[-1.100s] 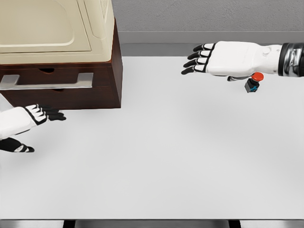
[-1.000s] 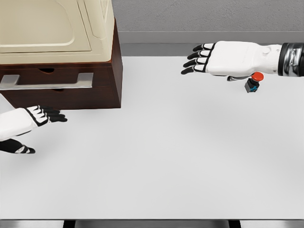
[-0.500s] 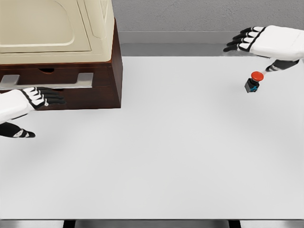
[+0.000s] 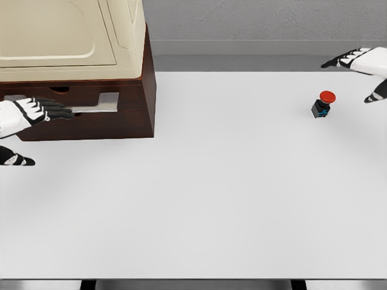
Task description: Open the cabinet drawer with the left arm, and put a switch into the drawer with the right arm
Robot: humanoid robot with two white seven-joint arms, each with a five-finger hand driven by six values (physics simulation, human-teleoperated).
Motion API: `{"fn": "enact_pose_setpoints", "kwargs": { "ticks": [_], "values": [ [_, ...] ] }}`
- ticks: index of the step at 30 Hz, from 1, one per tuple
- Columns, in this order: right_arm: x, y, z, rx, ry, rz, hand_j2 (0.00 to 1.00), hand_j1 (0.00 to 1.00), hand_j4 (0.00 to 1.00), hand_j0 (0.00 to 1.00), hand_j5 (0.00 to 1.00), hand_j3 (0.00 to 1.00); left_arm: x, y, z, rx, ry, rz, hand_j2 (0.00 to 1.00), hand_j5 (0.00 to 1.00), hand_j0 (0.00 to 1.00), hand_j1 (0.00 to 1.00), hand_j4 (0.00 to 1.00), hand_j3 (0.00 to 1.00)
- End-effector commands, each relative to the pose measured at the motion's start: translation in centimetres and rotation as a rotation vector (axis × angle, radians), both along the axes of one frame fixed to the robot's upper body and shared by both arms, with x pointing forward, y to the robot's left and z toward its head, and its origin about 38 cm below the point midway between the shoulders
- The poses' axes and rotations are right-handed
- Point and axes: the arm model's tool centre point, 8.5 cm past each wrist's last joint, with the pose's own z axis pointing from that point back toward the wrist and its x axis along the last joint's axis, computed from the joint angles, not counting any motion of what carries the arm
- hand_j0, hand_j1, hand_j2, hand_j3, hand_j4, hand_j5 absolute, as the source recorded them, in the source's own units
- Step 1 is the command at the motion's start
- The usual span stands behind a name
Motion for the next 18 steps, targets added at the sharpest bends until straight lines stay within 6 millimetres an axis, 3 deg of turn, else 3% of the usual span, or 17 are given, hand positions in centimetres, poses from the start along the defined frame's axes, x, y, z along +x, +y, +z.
{"fn": "enact_pose_setpoints", "kwargs": {
  "ticks": [1, 6, 10, 13, 18],
  "values": [
    [0.2, 0.1, -1.4, -0.003, 0.037, -0.008, 1.0, 1.0, 1.0, 1.0, 1.0, 1.0, -0.2, 0.0, -0.6, 0.011, 0.033, -0.004, 1.0, 1.0, 1.0, 1.0, 1.0, 1.0],
    [0.9, 0.7, -3.1, -0.042, 0.076, -0.005, 1.0, 1.0, 1.0, 1.0, 1.0, 1.0, -0.2, -1.7, -1.7, 0.008, 0.237, -0.09, 1.0, 1.0, 1.0, 1.0, 1.0, 1.0],
    [1.3, 0.7, -3.9, -0.065, 0.095, -0.017, 1.0, 1.0, 1.0, 1.0, 1.0, 1.0, 1.2, -1.7, -1.8, -0.049, 0.317, 0.028, 1.0, 1.0, 1.0, 1.0, 1.0, 1.0],
    [2.4, 1.2, -4.7, -0.073, 0.125, -0.029, 1.0, 1.0, 1.0, 1.0, 1.0, 1.0, 1.9, -1.3, -1.6, -0.068, 0.344, 0.101, 1.0, 1.0, 1.0, 1.0, 1.0, 1.0],
    [2.5, 0.7, -5.2, -0.084, 0.138, -0.047, 1.0, 1.0, 1.0, 1.0, 1.0, 1.0, 2.4, -1.3, 0.0, -0.098, 0.307, 0.111, 0.98, 0.98, 0.98, 0.98, 0.98, 0.98]
  ]
}}
